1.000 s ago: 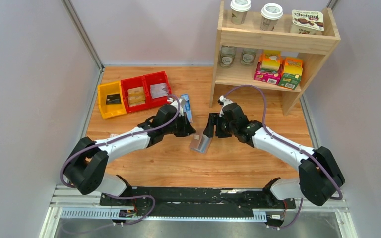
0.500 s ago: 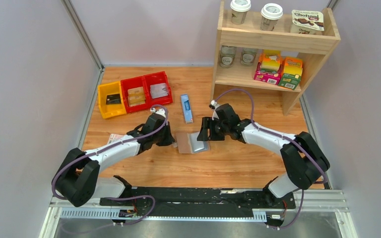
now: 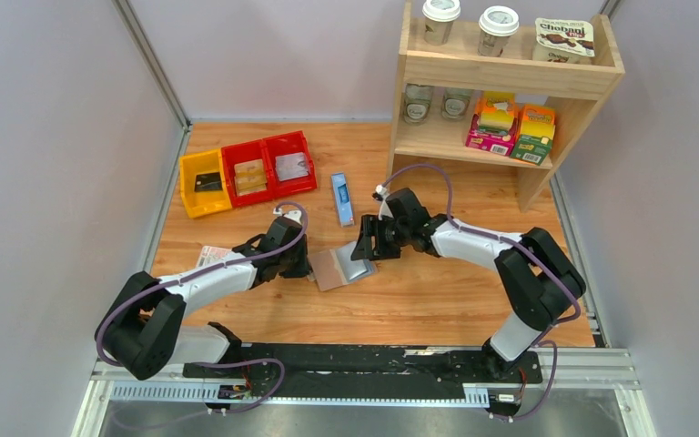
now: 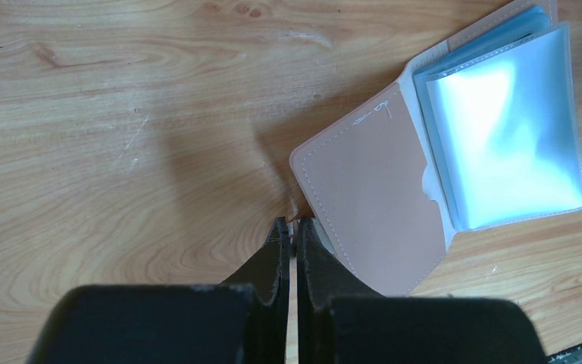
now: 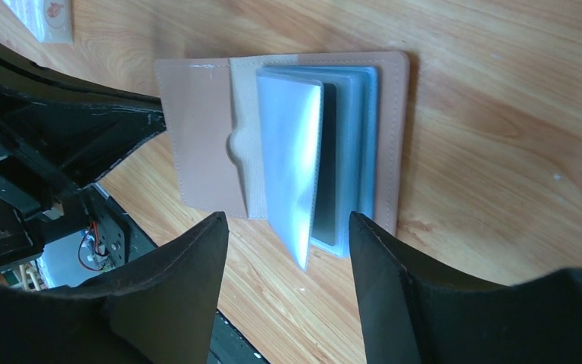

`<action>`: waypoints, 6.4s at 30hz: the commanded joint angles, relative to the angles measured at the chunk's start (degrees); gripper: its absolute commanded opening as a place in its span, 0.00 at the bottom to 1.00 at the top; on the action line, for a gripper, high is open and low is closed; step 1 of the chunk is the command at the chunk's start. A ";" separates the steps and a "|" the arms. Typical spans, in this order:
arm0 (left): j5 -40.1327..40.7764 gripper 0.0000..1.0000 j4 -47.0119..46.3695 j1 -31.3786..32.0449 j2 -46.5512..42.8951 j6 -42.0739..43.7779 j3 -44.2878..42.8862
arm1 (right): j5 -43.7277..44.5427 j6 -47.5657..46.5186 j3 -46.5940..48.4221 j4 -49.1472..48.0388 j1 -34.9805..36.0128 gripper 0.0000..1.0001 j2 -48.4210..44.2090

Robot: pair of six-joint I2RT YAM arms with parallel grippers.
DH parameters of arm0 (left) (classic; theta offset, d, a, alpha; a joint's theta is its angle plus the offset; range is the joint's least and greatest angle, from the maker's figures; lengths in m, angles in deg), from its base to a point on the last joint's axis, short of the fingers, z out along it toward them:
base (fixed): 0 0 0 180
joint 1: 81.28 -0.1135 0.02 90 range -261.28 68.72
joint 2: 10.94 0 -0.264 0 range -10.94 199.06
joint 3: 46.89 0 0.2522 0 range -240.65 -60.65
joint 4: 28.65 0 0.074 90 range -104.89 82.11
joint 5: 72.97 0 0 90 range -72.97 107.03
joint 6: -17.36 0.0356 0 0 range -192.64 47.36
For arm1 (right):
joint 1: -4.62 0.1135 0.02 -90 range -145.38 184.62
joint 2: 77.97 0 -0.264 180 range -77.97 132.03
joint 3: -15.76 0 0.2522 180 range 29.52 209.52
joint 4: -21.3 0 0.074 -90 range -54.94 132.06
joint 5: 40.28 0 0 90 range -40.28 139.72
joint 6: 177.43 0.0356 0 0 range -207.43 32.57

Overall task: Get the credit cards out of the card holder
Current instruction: Open the card holder at the center of the board, then remove the credit card from the card holder.

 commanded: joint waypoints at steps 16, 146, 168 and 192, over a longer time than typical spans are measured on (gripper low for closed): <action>1.38 0.03 -0.39 0.02 -3.60 1.20 0.70 | -6.41 0.06 8.98 -2.38 5.12 0.59 4.90; -18.74 0.37 -36.78 -1.74 16.16 -26.13 5.44 | 7.74 -2.76 -1.65 -6.86 1.26 0.22 0.07; -18.83 0.36 -37.74 -1.92 16.07 -26.04 5.80 | 4.39 -4.08 -0.94 -6.25 1.18 0.13 5.25; -20.59 0.27 -47.05 -2.27 11.85 -27.19 9.40 | 3.52 -2.76 -5.34 -8.36 1.18 0.04 6.57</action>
